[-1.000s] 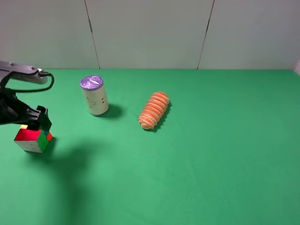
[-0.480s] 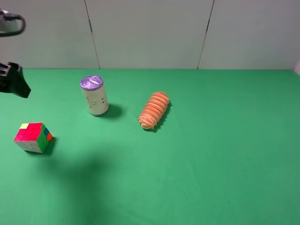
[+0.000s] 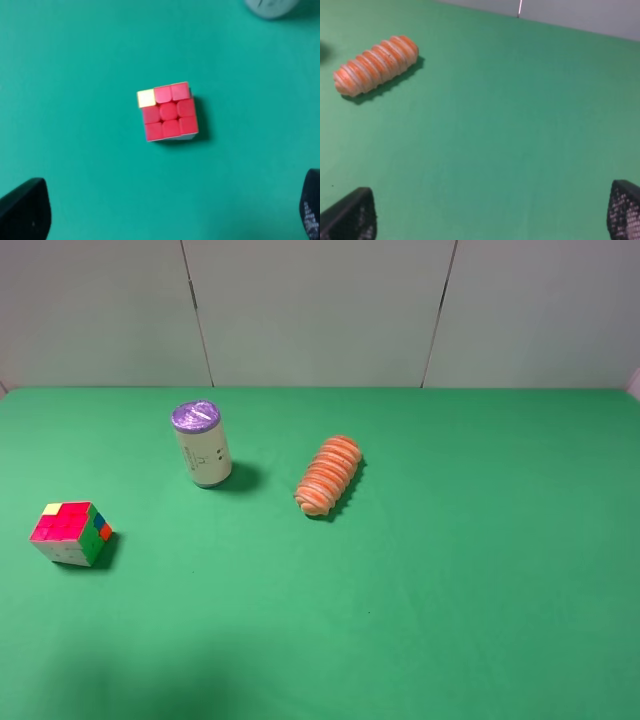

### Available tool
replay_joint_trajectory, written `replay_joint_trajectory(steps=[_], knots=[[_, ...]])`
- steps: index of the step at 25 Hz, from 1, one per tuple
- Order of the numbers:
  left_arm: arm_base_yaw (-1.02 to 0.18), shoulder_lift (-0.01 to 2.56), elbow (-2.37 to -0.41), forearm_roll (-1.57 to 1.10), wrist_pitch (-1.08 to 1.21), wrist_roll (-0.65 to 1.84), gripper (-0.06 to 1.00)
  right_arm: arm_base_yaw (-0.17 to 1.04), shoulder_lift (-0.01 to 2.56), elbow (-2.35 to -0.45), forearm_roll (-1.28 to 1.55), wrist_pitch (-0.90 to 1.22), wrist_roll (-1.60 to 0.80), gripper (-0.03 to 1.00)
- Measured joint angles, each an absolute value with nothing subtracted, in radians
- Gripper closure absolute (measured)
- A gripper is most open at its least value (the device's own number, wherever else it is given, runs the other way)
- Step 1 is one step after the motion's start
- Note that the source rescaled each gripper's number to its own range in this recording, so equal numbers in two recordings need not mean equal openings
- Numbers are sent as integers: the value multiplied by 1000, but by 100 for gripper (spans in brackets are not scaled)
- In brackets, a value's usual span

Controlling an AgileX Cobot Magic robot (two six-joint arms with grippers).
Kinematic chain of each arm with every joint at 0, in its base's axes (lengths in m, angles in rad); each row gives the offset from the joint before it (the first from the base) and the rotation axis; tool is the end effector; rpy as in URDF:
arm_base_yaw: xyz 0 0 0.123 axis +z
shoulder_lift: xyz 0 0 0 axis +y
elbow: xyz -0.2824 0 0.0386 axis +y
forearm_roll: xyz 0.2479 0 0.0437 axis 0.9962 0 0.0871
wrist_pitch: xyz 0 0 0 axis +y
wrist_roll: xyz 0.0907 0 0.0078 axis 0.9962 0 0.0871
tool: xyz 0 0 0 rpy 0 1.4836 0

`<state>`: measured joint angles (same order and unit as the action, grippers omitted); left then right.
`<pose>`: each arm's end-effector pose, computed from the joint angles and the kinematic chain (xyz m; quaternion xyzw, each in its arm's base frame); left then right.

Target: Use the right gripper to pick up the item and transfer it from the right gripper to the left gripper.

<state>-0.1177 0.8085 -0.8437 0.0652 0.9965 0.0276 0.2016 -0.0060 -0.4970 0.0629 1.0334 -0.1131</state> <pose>0.1370 -0.0112 0.3366 0.0755 0.9364 0.0164 0.3422 -0.0053 0.0039 0.2787 -0.1332 0.8342 0.0550 0.5322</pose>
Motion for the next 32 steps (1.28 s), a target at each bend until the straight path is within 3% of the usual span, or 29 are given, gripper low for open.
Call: replay_joint_trajectory(steps=[18, 32], knots=[[-118, 90, -548, 0, 1105, 25, -5, 202, -6, -497, 63, 1033, -113, -3], [-118, -8, -495, -16, 1064, 21, 2, 202, -6, -497, 63, 1033, -113, -3]])
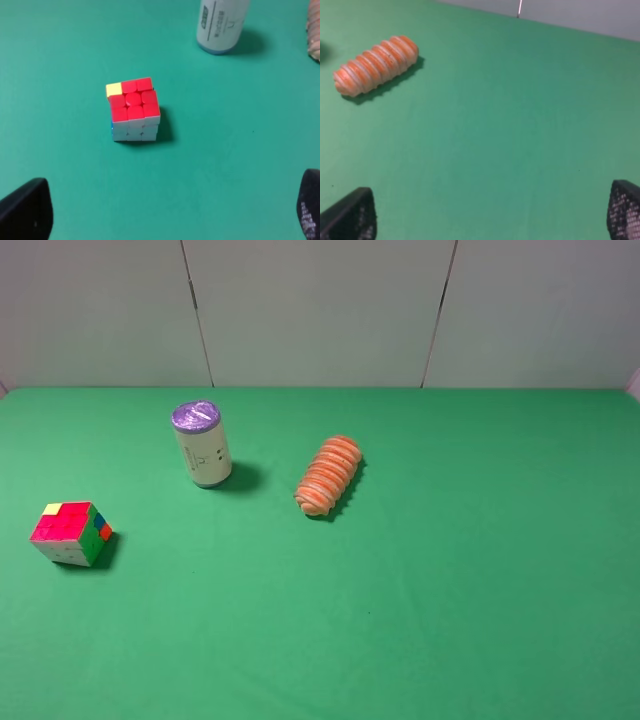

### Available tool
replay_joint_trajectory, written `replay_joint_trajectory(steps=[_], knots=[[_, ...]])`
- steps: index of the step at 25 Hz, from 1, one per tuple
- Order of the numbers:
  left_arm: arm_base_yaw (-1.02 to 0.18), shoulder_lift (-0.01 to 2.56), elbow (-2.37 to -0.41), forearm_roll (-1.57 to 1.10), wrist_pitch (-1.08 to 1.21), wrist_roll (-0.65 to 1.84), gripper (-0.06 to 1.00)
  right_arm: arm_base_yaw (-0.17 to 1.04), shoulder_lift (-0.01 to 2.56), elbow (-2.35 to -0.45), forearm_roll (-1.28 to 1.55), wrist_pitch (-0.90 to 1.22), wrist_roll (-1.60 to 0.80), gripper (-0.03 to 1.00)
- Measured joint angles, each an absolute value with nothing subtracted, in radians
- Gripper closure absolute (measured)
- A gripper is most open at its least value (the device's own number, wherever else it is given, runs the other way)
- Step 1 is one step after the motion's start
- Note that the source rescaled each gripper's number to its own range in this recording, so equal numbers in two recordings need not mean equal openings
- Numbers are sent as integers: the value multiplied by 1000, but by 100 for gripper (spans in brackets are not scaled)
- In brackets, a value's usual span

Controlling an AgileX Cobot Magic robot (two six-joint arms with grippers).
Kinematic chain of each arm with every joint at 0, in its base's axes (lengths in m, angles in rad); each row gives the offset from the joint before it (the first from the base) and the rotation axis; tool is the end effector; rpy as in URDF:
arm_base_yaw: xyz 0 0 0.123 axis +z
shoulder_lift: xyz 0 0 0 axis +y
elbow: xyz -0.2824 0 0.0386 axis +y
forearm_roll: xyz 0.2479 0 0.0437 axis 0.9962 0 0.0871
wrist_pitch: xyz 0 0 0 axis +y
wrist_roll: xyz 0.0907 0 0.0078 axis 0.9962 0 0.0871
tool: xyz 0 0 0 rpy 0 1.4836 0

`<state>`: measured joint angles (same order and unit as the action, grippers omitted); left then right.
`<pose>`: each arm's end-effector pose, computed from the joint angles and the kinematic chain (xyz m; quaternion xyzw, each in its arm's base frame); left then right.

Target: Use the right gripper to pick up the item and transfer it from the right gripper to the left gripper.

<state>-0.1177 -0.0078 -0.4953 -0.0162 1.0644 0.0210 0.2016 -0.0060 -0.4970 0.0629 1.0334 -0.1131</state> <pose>-0.0058 -0.0006 0.2755 0.0595 0.8513 -0.0333 0.5203 -0.0053 0.0039 0.2787 -0.1332 0.8342 0.0550 0.5322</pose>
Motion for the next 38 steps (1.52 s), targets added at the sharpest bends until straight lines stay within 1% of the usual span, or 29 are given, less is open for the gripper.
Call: replay_joint_trajectory(steps=[32, 35, 38], knots=[[-118, -8, -494, -12, 1059, 21, 3, 202, -6, -497, 63, 1033, -113, -3], [-118, -8, -494, -12, 1059, 21, 3, 168, -6, -497, 63, 1033, -113, -3], [-118, -8, -494, -12, 1059, 21, 3, 93, -6, -497, 63, 1033, -113, -3]])
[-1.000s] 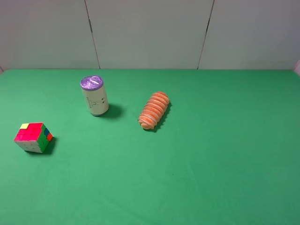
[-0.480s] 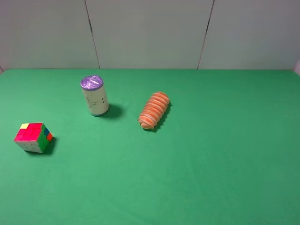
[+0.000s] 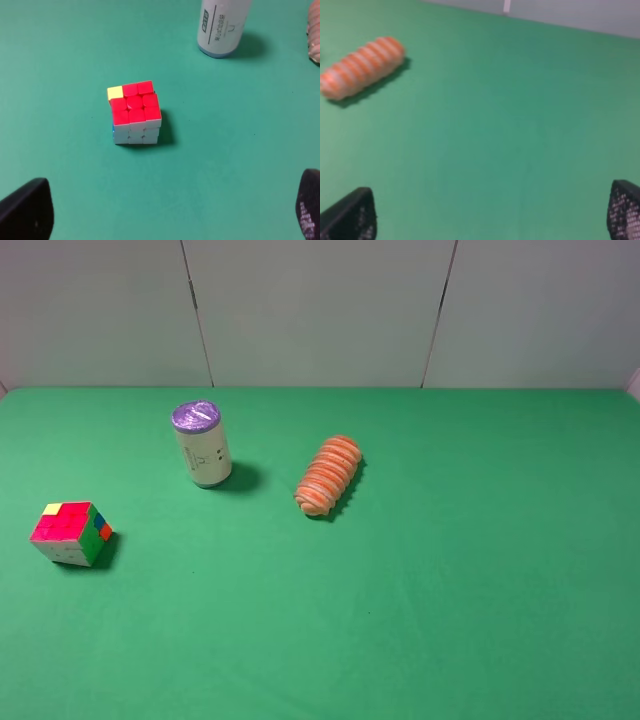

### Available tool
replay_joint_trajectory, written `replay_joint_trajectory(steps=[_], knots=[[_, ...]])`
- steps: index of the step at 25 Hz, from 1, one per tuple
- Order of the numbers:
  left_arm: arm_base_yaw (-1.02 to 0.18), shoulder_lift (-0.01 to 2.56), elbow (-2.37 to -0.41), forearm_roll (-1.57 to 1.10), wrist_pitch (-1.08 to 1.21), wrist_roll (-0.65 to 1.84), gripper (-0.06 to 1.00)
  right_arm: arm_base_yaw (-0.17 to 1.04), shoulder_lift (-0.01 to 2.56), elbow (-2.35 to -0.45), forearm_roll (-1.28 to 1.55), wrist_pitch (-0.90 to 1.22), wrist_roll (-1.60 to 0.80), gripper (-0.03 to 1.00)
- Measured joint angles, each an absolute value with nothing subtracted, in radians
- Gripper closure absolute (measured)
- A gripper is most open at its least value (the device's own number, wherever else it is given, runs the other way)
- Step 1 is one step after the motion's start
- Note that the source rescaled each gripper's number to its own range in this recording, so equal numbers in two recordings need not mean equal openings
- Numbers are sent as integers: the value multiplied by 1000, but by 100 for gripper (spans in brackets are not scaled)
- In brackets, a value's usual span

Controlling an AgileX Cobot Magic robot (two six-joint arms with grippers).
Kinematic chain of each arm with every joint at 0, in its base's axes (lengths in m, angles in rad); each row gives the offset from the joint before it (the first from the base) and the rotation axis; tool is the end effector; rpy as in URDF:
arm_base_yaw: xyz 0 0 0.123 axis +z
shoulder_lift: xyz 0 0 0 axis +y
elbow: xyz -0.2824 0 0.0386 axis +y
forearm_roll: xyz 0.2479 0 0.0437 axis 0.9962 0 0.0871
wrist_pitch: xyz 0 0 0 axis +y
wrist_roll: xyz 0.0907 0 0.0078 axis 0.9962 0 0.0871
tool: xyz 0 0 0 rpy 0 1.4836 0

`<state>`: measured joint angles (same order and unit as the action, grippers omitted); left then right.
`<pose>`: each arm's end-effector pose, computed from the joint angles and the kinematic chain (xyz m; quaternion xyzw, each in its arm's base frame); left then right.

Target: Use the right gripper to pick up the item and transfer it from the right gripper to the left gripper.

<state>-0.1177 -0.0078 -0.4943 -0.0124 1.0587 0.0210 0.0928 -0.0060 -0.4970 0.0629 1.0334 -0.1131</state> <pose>-0.0054 -0.0004 0.2757 0.0593 0.8501 -0.0315 0.5224 -0.0048 0.0045 0.2787 -0.0876 0.8403 0.0260 0.5344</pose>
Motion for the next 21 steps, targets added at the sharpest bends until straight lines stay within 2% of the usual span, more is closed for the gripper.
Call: replay_joint_trajectory(steps=[4, 21], knots=[[-118, -8, -494, -12, 1059, 21, 3, 50, -6, -497, 63, 1033, -113, -3], [-118, -8, -494, -12, 1059, 21, 3, 66, -6, -497, 66, 1033, -113, -3]])
